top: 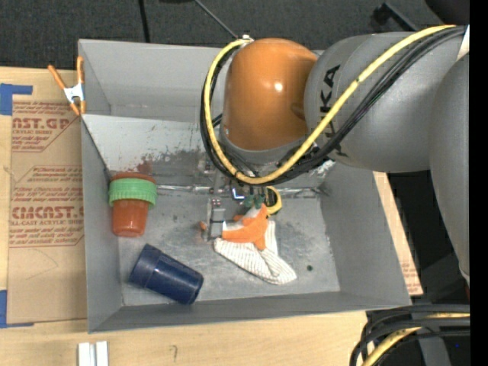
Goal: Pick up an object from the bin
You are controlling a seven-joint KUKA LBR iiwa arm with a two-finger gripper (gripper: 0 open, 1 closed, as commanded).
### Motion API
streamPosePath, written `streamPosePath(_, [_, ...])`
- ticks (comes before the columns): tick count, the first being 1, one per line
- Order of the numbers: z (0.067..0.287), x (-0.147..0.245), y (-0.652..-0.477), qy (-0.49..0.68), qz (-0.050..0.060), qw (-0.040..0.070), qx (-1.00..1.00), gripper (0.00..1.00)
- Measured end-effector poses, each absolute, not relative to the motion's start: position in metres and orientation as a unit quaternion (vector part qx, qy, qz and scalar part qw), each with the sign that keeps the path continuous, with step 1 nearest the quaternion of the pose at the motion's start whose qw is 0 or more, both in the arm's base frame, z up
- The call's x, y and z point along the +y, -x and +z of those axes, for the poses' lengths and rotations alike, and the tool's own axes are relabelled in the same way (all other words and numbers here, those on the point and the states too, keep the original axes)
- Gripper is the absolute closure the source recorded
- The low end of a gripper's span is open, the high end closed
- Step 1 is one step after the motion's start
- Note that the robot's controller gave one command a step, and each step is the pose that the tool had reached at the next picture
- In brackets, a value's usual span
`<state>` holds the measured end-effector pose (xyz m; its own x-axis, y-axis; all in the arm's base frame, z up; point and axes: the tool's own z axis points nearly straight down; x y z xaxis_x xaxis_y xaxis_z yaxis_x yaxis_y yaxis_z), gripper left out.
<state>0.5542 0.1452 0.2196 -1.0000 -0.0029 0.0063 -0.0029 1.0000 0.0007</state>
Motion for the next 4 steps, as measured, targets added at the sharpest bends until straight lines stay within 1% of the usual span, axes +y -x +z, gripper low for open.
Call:
streamPosePath(1, [0.224,0.144,-0.556,-0.001,-0.001,-0.001,-1.0,0.0])
streamPosePath(2, [0.162,0.108,-0.555,-0.009,-0.001,-0.003,-1.0,0.0])
streamPosePath(3, [0.143,0.081,-0.542,0.077,0.0,0.003,-0.997,0.0])
streamPosePath(4, [0.133,0.054,-0.551,0.043,0.0,0.0,-0.999,0.0])
